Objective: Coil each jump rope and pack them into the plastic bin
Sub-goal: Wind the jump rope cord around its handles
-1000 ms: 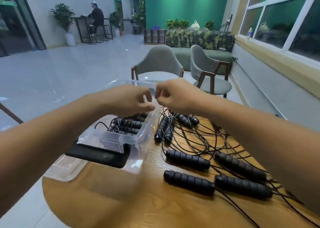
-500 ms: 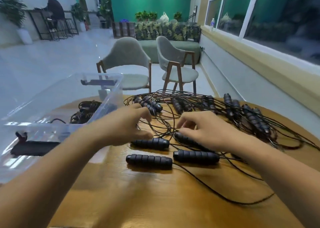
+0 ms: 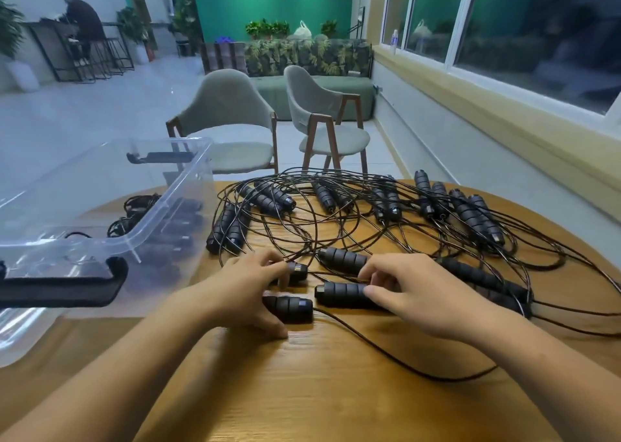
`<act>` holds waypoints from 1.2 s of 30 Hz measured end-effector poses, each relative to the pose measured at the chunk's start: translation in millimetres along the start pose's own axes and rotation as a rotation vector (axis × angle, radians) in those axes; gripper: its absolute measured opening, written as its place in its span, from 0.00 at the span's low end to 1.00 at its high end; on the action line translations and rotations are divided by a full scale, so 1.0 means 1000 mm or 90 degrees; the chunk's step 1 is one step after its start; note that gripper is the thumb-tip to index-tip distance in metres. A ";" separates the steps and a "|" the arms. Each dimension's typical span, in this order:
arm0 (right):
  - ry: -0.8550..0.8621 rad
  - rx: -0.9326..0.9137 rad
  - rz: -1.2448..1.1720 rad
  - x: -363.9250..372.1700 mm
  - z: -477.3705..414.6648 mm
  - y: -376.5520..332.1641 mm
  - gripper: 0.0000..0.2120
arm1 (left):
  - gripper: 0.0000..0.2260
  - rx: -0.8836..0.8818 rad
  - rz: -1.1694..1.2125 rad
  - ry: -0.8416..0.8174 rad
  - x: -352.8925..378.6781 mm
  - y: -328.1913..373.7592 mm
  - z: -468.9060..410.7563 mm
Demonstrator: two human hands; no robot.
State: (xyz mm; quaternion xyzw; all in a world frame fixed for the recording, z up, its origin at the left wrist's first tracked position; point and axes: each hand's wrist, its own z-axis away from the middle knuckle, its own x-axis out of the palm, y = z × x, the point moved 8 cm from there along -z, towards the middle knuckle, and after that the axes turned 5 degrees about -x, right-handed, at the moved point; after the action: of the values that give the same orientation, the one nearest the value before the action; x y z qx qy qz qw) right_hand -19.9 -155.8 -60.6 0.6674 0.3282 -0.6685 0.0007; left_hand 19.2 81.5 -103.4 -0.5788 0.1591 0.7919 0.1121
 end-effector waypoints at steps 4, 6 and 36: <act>-0.056 0.005 0.038 0.011 0.003 -0.003 0.11 | 0.21 0.006 -0.015 0.036 -0.003 0.002 -0.003; -0.084 0.010 0.052 0.015 0.003 -0.004 0.12 | 0.20 0.021 0.009 0.034 -0.002 0.007 -0.003; 0.206 -0.035 -0.116 -0.028 0.018 -0.035 0.09 | 0.32 0.099 0.373 0.219 -0.084 0.032 0.054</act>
State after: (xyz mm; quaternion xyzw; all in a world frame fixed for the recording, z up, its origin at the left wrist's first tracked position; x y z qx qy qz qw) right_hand -48.3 -148.8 -22.0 0.7333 0.4011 -0.5408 -0.0947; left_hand -14.0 72.5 -4.0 -0.6235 0.3946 0.6667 -0.1049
